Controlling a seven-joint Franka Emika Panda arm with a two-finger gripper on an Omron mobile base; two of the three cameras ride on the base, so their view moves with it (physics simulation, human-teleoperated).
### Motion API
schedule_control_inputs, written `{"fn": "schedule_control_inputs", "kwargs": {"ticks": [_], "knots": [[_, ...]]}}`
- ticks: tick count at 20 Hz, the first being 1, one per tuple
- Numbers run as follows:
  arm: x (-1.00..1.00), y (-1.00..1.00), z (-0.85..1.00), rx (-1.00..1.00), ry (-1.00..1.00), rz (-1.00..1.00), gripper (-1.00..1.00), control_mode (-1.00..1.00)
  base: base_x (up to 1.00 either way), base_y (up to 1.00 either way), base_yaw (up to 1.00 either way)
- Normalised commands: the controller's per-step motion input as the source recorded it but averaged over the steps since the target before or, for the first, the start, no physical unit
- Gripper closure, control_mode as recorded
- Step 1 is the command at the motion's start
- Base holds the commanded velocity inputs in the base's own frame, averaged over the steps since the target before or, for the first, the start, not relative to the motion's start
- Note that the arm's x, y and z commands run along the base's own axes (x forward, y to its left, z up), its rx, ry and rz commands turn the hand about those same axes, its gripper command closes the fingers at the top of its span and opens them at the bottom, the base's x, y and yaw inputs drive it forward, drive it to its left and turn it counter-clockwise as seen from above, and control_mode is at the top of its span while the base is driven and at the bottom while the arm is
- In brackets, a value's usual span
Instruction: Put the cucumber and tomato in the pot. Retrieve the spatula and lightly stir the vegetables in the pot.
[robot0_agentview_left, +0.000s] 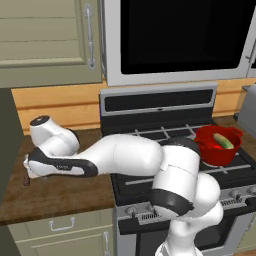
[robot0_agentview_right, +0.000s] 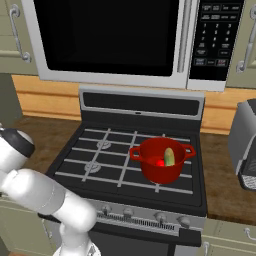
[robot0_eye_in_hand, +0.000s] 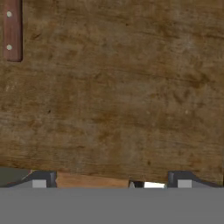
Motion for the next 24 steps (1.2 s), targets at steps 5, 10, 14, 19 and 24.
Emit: {"fn": "schedule_control_inputs", "kwargs": {"ticks": [5,10,14,19,24], "knots": [[0.00,0.57,-0.13,0.01,-0.04,-0.06,-1.00,-1.00,0.00,0.00,0.00],[0.00,0.04,-0.11,0.09,-0.02,-0.07,-1.00,-1.00,0.00,0.00,0.00],[0.00,0.00,-0.16,0.13,0.00,0.00,-1.00,-1.00,0.00,0.00,0.00],[0.02,0.05,-0.45,0.02,-0.11,0.00,-1.00,-1.00,0.00,0.00,0.00],[0.02,0.00,-0.34,0.02,-0.22,0.00,-1.00,-1.00,0.00,0.00,0.00]]}}
